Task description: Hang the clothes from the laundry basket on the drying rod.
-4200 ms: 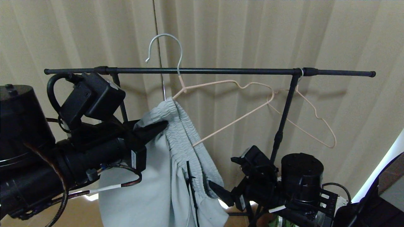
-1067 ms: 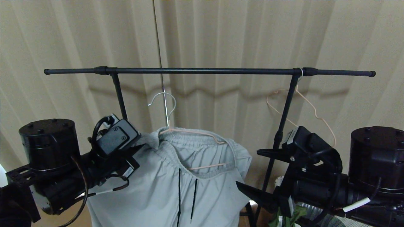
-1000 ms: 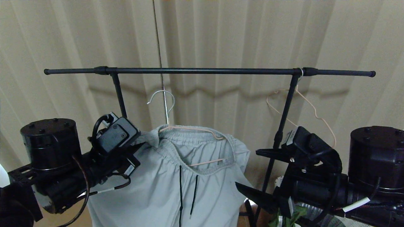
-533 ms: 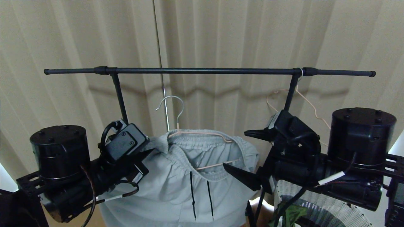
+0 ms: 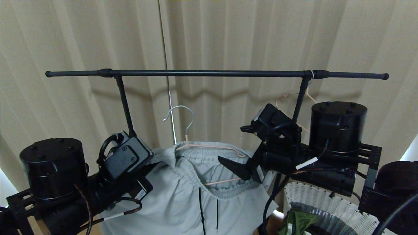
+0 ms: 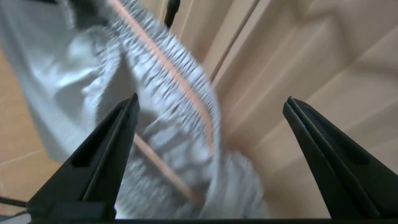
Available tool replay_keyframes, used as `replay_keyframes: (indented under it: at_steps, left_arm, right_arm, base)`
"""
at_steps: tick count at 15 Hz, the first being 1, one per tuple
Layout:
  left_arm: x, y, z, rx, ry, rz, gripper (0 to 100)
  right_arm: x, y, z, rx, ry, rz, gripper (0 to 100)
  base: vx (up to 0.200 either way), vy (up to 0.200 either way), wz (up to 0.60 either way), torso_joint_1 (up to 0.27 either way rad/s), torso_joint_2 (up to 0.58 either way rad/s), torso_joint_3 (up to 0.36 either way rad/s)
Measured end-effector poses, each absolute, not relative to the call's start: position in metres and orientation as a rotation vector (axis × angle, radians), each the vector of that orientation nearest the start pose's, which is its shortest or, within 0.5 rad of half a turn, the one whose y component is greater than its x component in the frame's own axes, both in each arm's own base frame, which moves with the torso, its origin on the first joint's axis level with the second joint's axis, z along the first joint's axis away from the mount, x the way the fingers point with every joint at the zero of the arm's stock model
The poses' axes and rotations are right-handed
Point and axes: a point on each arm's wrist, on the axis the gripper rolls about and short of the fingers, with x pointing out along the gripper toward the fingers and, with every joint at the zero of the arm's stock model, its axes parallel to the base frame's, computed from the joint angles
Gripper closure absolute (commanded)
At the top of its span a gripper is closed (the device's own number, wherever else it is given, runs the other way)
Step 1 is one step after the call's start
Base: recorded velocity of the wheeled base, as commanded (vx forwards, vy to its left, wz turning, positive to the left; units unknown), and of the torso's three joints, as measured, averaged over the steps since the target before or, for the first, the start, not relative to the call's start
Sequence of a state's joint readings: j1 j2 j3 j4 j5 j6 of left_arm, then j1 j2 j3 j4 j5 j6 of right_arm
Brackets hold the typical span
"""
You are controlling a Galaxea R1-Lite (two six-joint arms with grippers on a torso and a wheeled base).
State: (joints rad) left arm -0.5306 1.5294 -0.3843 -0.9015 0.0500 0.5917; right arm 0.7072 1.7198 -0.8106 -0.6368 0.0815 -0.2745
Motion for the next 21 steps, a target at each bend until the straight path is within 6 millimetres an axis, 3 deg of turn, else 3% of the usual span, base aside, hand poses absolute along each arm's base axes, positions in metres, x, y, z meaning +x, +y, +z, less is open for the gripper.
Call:
replay_keyframes:
  at_steps: [11, 12, 21]
  left_arm:
    - [0.181, -0.119, 0.156, 0.637, 0.028, -0.577, 100]
    - [0.181, -0.119, 0.157, 0.637, 0.024, -0.578, 100]
    - [0.181, -0.118, 0.159, 0.634, 0.018, -0.575, 100]
  right_arm:
    - [0.244, 0.207, 0.169, -0.341, 0.162, 0.812, 0]
    - [0.244, 0.207, 0.169, -0.341, 0.163, 0.813, 100]
    - [0.242, 0.206, 0.168, -0.339, 0.164, 0.816, 100]
  base:
    - [0.000, 0.000, 0.00, 0.000, 0.00, 0.000]
    - [0.000, 0.000, 0.00, 0.000, 0.00, 0.000]
    - [0.000, 0.000, 0.00, 0.000, 0.00, 0.000]
